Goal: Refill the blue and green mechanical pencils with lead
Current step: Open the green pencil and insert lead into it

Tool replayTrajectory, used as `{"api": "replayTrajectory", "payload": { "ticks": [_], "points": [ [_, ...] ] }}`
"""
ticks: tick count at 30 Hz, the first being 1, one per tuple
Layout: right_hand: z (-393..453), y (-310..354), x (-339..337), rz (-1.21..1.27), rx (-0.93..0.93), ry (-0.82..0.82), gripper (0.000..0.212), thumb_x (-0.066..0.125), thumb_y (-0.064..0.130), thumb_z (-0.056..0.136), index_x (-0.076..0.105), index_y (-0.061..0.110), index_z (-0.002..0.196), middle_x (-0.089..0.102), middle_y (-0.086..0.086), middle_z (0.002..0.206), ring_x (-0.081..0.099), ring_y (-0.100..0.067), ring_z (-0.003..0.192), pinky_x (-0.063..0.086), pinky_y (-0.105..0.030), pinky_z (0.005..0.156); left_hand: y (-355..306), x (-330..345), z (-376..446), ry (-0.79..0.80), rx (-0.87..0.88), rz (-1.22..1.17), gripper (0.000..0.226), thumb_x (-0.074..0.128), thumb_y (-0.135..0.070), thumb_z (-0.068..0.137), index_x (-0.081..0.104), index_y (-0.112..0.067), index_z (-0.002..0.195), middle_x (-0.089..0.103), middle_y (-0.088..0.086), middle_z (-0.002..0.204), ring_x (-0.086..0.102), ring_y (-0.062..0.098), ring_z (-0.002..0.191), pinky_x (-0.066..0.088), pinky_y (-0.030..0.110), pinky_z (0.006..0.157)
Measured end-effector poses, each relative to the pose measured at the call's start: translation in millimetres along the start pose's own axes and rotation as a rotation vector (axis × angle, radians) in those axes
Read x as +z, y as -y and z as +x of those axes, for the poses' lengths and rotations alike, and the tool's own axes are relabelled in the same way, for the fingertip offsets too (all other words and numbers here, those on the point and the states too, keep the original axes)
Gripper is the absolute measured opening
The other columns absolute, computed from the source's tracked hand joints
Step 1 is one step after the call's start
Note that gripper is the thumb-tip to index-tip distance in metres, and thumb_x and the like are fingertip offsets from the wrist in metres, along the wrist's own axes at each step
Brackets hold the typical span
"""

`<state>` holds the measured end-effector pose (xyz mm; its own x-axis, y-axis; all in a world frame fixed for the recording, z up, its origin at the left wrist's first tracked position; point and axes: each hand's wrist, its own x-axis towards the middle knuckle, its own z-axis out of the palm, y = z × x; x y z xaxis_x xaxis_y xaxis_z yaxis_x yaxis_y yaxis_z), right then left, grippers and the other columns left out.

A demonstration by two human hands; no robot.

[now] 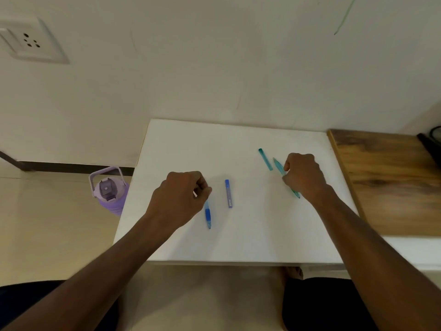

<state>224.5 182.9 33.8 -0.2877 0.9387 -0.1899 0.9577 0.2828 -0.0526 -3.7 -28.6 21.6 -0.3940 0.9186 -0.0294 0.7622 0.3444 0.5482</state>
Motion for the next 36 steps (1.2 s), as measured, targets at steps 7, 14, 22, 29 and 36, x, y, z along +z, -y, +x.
{"api": "replayTrajectory", "payload": {
  "ticks": [7, 14, 22, 29, 36],
  "points": [
    [-53.7, 56.6, -14.7, 0.858, -0.175, 0.133, 0.031, 0.092, 0.017, 0.077, 0.07, 0.018, 0.098, 0.08, 0.003, 0.081, 0.078, -0.011, 0.073, 0.066, -0.03, 0.072, -12.4, -4.3, 2.3, -0.016, 0.033, -0.346, 0.015, 0.07, -0.048, 0.096, 0.076, -0.036, 0.103, 0.071, -0.028, 0.09, 0.063, -0.015, 0.092, 0.049, 0.001, 0.07],
    [-80.5, 89.5, -3.8, 0.811, -0.334, 0.186, 0.031, 0.091, 0.032, 0.08, 0.067, 0.025, 0.098, 0.08, 0.01, 0.083, 0.077, -0.004, 0.074, 0.063, -0.02, 0.072, -22.5, -5.7, 2.1, -0.172, 0.009, -0.382, 0.024, 0.068, -0.043, 0.098, 0.079, -0.025, 0.109, 0.074, -0.02, 0.092, 0.068, -0.008, 0.088, 0.048, 0.001, 0.075],
    [-71.9, 80.4, -17.7, 1.133, -0.281, 0.204, 0.013, 0.073, 0.023, 0.098, 0.081, 0.017, 0.106, 0.081, -0.001, 0.092, 0.077, -0.018, 0.084, 0.066, -0.038, 0.083, -34.6, -8.6, -5.7, -0.055, 0.137, -0.288, 0.028, 0.061, -0.036, 0.104, 0.076, -0.014, 0.113, 0.078, -0.001, 0.101, 0.071, 0.016, 0.092, 0.06, 0.027, 0.086],
    [-71.3, 81.2, -15.4, 1.003, -0.33, 0.171, 0.017, 0.066, 0.024, 0.102, 0.076, 0.012, 0.106, 0.077, -0.003, 0.094, 0.07, -0.014, 0.081, 0.061, -0.027, 0.075, -35.1, -5.5, -6.4, -0.079, 0.167, -0.28, 0.026, 0.063, -0.036, 0.103, 0.078, -0.015, 0.109, 0.077, -0.004, 0.095, 0.07, 0.014, 0.087, 0.06, 0.03, 0.085],
    [-45.0, 59.5, -17.7, 1.073, -0.172, 0.068, 0.009, 0.073, 0.021, 0.096, 0.079, 0.015, 0.094, 0.079, 0.0, 0.084, 0.076, -0.017, 0.078, 0.063, -0.029, 0.073, -26.5, -0.1, -7.2, -0.06, 0.177, -0.309, 0.016, 0.07, -0.034, 0.1, 0.078, -0.021, 0.104, 0.075, -0.016, 0.089, 0.069, 0.001, 0.087, 0.052, 0.014, 0.075]
  ]
}}
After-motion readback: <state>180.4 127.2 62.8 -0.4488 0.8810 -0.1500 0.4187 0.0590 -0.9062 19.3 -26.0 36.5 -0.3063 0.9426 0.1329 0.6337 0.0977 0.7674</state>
